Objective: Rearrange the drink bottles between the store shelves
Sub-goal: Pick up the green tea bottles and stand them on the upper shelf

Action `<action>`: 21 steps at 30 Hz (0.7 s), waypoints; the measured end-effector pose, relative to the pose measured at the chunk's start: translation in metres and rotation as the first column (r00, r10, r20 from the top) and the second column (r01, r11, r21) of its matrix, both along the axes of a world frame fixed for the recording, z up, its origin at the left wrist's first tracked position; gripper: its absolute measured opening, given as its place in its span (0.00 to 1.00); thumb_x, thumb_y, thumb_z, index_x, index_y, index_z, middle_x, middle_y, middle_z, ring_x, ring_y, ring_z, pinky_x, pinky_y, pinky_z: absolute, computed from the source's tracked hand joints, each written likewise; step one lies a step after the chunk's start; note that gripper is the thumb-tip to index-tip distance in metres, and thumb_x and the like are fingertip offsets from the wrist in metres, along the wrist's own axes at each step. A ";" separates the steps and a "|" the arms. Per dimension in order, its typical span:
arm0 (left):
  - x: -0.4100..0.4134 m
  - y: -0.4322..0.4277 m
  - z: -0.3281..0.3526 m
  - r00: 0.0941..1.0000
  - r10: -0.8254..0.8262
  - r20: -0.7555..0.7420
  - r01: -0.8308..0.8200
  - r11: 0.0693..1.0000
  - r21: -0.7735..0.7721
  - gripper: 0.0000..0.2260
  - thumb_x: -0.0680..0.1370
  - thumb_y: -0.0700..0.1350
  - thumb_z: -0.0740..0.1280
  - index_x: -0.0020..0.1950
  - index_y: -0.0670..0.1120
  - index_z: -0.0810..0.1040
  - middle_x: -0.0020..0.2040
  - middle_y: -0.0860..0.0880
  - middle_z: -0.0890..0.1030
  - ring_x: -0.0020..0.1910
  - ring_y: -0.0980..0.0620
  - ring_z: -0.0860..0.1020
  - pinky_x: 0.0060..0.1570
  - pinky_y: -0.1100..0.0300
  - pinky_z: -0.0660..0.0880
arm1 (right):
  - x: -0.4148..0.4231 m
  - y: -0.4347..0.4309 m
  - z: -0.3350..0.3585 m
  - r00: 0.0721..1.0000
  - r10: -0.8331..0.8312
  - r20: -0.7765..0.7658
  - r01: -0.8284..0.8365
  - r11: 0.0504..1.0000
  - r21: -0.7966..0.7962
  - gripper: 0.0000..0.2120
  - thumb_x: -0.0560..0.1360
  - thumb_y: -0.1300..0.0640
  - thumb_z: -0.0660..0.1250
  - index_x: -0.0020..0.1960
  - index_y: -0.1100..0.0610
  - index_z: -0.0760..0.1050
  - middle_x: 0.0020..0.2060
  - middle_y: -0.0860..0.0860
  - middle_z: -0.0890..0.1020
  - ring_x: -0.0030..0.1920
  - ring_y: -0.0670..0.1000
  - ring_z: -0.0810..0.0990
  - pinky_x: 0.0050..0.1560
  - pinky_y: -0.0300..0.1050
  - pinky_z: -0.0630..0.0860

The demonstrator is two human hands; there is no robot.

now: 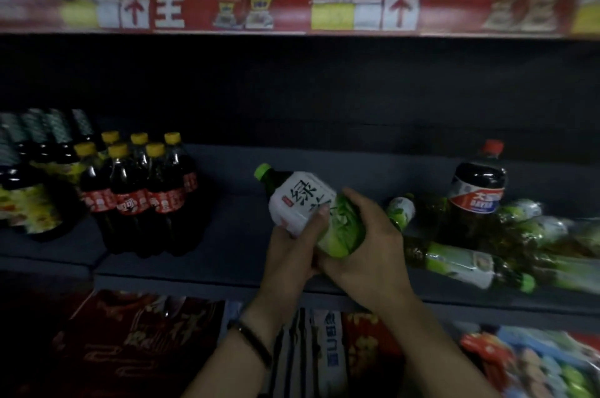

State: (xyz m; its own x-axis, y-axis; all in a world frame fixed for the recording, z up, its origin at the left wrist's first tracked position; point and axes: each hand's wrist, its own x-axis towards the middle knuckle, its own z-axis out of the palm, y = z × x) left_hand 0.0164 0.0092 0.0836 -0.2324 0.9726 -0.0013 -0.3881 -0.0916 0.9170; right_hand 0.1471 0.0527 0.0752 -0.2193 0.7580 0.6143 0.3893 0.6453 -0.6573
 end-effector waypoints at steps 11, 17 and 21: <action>0.104 -0.073 0.088 0.919 0.248 -0.306 -0.126 0.920 0.370 0.29 0.65 0.50 0.83 0.65 0.48 0.81 0.55 0.51 0.89 0.54 0.52 0.88 0.47 0.56 0.86 | 0.143 -0.093 0.087 0.995 0.032 0.093 -0.051 0.974 0.219 0.52 0.67 0.43 0.84 0.82 0.50 0.61 0.70 0.47 0.72 0.71 0.47 0.73 0.67 0.40 0.74; 0.165 -0.063 0.192 0.830 0.183 -0.527 0.137 0.849 0.510 0.27 0.66 0.47 0.86 0.62 0.54 0.81 0.54 0.58 0.89 0.53 0.58 0.87 0.50 0.56 0.86 | 0.204 -0.120 0.160 0.971 -0.235 -0.045 0.238 0.934 0.268 0.53 0.65 0.37 0.82 0.81 0.46 0.59 0.68 0.39 0.69 0.69 0.33 0.69 0.64 0.22 0.66; 0.210 -0.033 0.256 0.799 0.199 -0.567 0.205 0.796 0.569 0.28 0.65 0.54 0.87 0.61 0.54 0.81 0.54 0.57 0.89 0.52 0.59 0.87 0.52 0.52 0.87 | 0.239 -0.108 0.217 0.915 -0.403 -0.024 0.390 0.868 0.308 0.56 0.64 0.38 0.82 0.82 0.48 0.57 0.70 0.42 0.70 0.68 0.40 0.70 0.63 0.33 0.71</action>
